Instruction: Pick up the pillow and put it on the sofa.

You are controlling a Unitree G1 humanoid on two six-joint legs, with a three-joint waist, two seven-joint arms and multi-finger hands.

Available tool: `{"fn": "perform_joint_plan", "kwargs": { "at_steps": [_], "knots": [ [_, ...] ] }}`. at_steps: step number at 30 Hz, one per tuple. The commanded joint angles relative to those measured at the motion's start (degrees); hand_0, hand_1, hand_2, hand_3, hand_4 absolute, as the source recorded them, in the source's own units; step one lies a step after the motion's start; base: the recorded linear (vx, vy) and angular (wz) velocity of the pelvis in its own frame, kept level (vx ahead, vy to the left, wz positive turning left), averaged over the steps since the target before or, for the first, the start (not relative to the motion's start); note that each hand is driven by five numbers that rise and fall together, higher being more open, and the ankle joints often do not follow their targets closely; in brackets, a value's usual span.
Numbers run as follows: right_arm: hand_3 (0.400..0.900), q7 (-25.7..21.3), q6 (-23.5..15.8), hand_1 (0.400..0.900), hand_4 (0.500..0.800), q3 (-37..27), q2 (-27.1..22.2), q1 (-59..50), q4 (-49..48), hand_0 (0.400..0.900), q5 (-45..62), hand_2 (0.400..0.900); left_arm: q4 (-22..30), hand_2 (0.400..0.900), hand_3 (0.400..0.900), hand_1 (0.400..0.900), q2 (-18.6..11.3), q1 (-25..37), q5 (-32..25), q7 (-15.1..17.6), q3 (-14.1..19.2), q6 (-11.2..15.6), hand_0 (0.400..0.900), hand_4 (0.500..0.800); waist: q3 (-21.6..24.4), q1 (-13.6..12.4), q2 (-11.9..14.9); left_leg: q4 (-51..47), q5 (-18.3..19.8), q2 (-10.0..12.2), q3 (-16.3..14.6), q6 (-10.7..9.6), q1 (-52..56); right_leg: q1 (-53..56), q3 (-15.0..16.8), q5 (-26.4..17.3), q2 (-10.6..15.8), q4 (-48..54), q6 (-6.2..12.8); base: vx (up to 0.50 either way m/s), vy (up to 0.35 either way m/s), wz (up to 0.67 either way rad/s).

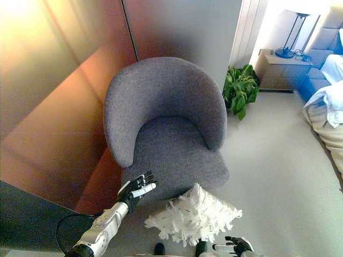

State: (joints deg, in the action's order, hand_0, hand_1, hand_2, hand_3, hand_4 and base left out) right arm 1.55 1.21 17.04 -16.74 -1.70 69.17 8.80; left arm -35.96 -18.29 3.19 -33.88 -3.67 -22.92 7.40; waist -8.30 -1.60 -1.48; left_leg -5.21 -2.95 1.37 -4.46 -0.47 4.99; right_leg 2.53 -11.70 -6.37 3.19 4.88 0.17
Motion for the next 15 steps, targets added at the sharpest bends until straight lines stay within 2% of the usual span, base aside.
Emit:
{"fn": "perform_joint_plan", "kwargs": {
  "at_steps": [1,6,12,15],
  "knots": [
    [0.9,-1.08,-0.41,0.9,0.8,-0.23,-1.1,-2.55,0.69,0.9,0.39,0.9,2.73,0.9,0.9,0.9,-0.77,5.31,2.07,-1.78,0.33,3.02,0.9,0.8,0.59,0.75,0.42,2.99,4.02,0.01,-1.67,-0.92,-0.94,0.85,1.62,8.18,3.51,-6.73,5.6,0.0,0.0,0.0],
    [0.9,-0.92,-0.41,0.9,0.8,-0.12,-1.08,-2.5,0.66,0.9,-0.17,0.9,1.48,0.9,0.9,0.9,-0.84,5.47,4.06,-1.87,-0.1,3.55,0.9,0.8,0.68,1.08,0.34,2.91,4.1,0.23,-1.99,-0.97,-0.7,0.77,1.76,8.19,3.46,-6.77,5.72,0.01,-0.005,-0.04],
    [0.9,-1.06,-0.46,0.9,0.8,0.99,-0.88,-2.55,0.31,0.9,-0.11,0.9,-1.12,0.9,0.9,0.9,-2.31,6.49,15.9,3.4,-2.67,4.87,0.9,0.8,0.58,1.94,0.55,4.18,4.64,0.67,-2.93,-0.97,-1.05,0.18,2.57,8.09,3.54,-6.82,5.92,0.01,-0.013,-0.09],
    [0.9,-0.74,-0.44,0.9,0.8,1.53,-0.97,-2.42,0.35,0.9,-0.94,0.9,-2.9,0.9,0.9,0.9,-2.83,7.21,18.32,3.89,-3.59,4.0,0.9,0.8,0.45,2.65,0.67,5.06,5.12,0.82,-3.59,-0.89,-1.19,-0.24,3.43,7.92,3.53,-6.77,6.03,0.02,-0.015,-0.18]
  ]
}}
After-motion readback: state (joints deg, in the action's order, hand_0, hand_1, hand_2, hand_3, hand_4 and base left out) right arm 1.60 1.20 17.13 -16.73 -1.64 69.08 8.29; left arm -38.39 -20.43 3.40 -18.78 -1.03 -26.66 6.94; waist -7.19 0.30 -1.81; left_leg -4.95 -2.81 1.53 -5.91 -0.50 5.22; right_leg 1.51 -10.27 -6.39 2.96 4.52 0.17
